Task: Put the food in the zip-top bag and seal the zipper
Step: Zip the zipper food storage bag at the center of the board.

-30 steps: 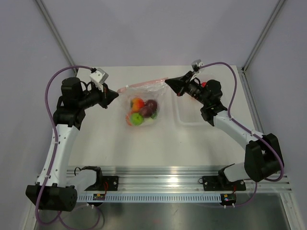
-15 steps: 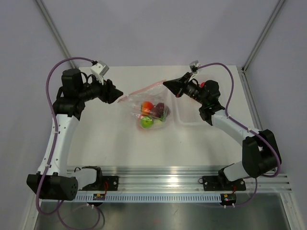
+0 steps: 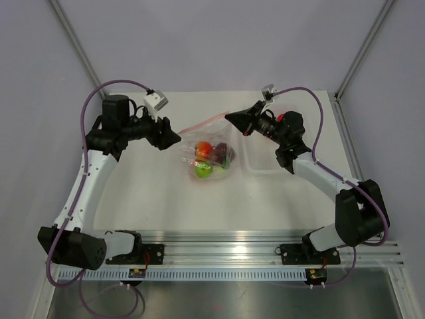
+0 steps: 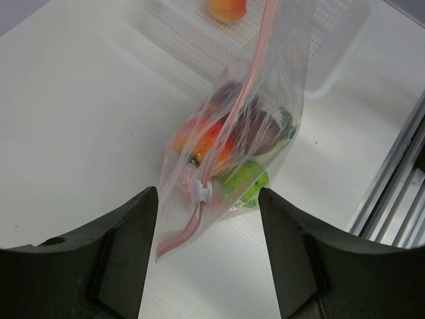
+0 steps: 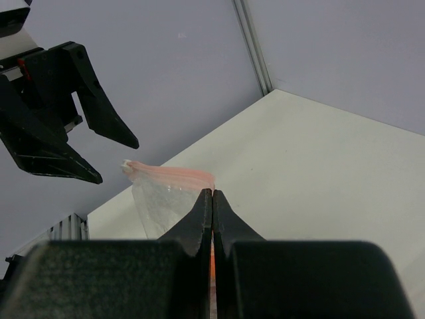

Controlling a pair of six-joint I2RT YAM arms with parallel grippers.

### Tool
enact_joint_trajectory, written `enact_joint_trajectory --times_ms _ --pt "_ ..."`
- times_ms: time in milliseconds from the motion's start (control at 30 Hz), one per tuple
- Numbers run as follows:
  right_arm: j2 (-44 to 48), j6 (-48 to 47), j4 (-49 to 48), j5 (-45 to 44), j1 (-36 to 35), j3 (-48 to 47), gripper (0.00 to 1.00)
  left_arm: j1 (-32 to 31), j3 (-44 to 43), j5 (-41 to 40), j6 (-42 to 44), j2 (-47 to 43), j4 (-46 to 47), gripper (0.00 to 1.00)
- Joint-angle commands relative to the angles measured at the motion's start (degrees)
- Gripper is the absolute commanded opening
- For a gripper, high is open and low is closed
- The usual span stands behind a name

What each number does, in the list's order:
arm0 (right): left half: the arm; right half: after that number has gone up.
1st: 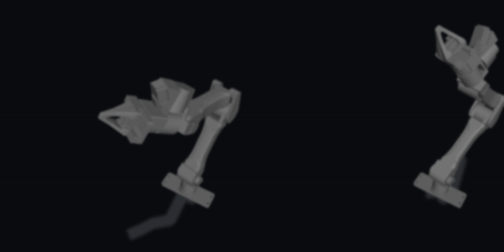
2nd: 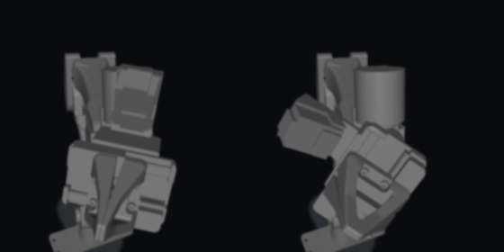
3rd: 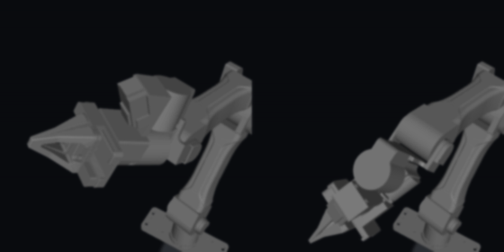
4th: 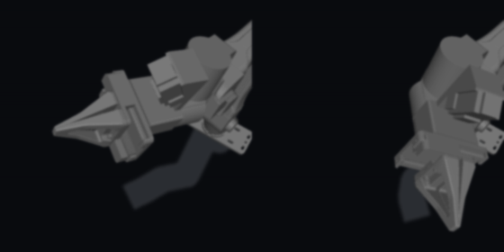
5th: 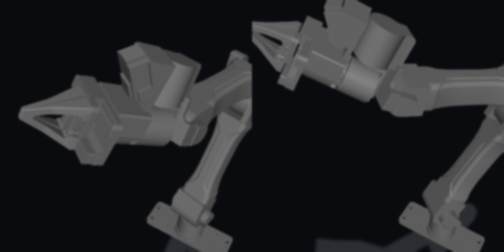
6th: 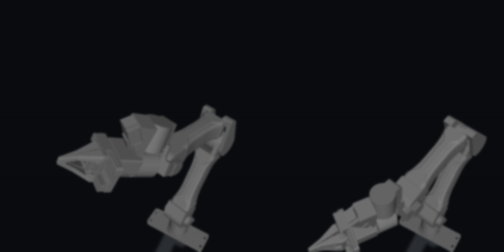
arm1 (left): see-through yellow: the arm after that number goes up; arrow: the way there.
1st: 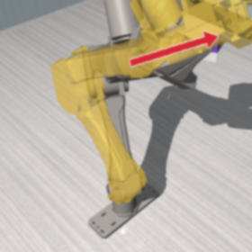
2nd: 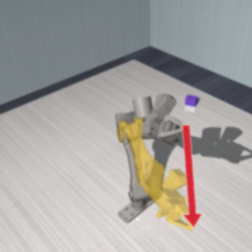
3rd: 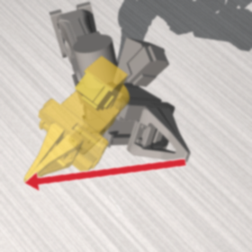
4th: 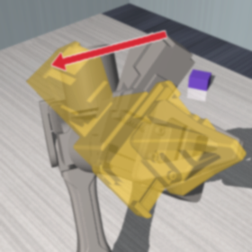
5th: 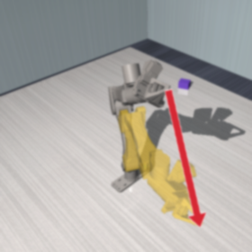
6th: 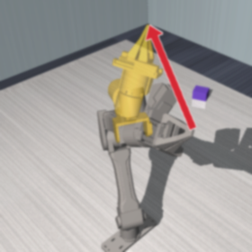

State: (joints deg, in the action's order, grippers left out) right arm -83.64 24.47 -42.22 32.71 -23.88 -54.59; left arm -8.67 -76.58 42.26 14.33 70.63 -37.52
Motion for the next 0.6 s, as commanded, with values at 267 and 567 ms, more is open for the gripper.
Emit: enact_joint_trajectory --times_ms 267,567 --pt "0.23 0.40 -2.43 1.92 0.15 -2.19 0.00 -1.18 0.29 -2.45 3.25 1.09 0.43 0.60" --pt "0.14 0.58 -2.26 2.01 0.15 -2.45 0.00 -1.44 0.81 -2.97 3.51 1.61 0.60 0.52"
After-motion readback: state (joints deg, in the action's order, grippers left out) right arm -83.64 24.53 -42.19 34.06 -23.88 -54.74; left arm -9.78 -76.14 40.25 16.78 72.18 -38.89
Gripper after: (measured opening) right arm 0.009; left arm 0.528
